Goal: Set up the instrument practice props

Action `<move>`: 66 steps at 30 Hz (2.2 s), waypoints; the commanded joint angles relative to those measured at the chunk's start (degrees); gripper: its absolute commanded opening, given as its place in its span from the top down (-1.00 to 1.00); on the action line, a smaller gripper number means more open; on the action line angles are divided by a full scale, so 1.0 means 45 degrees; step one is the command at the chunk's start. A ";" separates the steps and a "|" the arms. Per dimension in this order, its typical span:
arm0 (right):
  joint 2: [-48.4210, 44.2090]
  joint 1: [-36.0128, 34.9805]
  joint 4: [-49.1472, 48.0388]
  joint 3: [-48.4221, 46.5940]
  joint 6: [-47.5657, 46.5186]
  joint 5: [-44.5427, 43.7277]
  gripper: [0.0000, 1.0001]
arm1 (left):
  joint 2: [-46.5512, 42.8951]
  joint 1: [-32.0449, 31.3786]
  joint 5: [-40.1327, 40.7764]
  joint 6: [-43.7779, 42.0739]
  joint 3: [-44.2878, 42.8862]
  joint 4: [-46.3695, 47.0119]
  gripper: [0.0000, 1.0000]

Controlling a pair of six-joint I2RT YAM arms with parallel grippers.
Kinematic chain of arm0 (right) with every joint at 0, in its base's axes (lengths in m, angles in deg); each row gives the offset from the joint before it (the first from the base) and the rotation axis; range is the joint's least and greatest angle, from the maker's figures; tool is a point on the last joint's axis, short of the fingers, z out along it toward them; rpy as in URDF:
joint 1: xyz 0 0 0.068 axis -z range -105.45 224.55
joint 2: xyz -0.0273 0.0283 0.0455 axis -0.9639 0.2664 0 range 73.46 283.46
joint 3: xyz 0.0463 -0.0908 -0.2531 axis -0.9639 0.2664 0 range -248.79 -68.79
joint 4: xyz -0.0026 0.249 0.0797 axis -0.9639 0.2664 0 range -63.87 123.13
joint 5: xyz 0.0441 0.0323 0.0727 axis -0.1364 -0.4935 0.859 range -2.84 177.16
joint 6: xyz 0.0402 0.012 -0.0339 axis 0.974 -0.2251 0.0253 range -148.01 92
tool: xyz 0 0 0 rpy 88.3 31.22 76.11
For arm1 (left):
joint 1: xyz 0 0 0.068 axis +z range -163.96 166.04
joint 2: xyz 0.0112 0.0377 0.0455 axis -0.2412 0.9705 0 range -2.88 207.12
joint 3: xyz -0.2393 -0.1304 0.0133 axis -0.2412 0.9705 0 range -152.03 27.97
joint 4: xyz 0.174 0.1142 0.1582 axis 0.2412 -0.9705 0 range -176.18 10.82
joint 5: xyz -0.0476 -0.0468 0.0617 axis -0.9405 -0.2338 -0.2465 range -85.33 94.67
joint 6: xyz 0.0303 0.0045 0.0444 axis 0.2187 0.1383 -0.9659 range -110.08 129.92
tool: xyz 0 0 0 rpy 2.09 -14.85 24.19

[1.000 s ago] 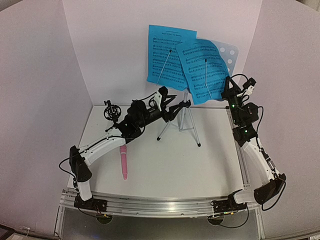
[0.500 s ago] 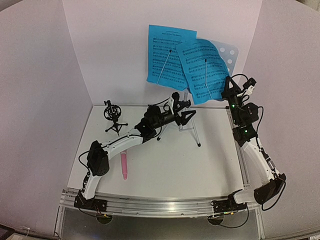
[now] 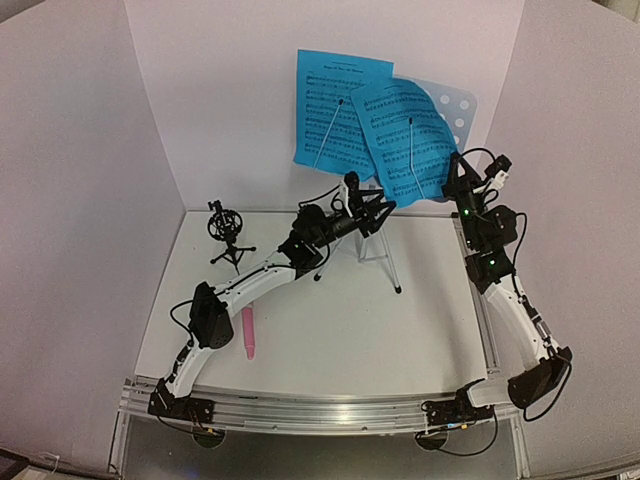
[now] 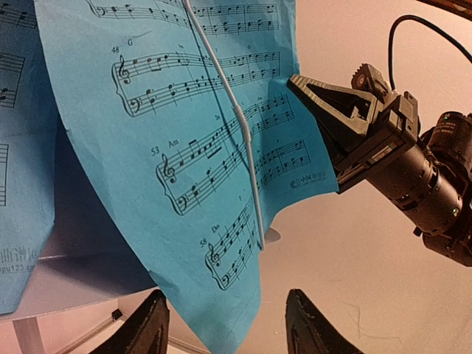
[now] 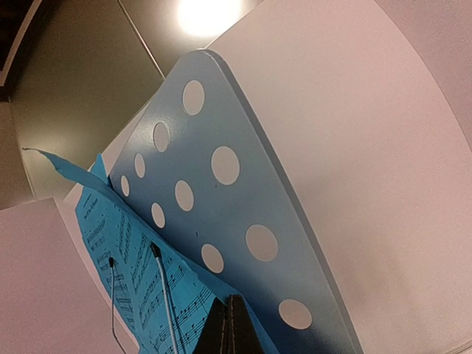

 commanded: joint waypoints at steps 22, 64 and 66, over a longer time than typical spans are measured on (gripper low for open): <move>0.0081 -0.0041 -0.0477 -0.0350 -0.0479 0.0353 1.00 | -0.0908 0.0614 0.0056 -0.0636 -0.0907 -0.1511 1.00; -0.0569 -0.0037 -0.1508 0.0874 -0.2072 0.0457 1.00 | -0.0764 0.1310 0.0126 -0.5390 -0.3553 -0.3520 1.00; -0.0529 -0.0034 -0.1519 0.0828 -0.2082 0.0568 1.00 | -0.0773 0.1316 -0.0023 -0.5493 -0.3454 -0.3542 1.00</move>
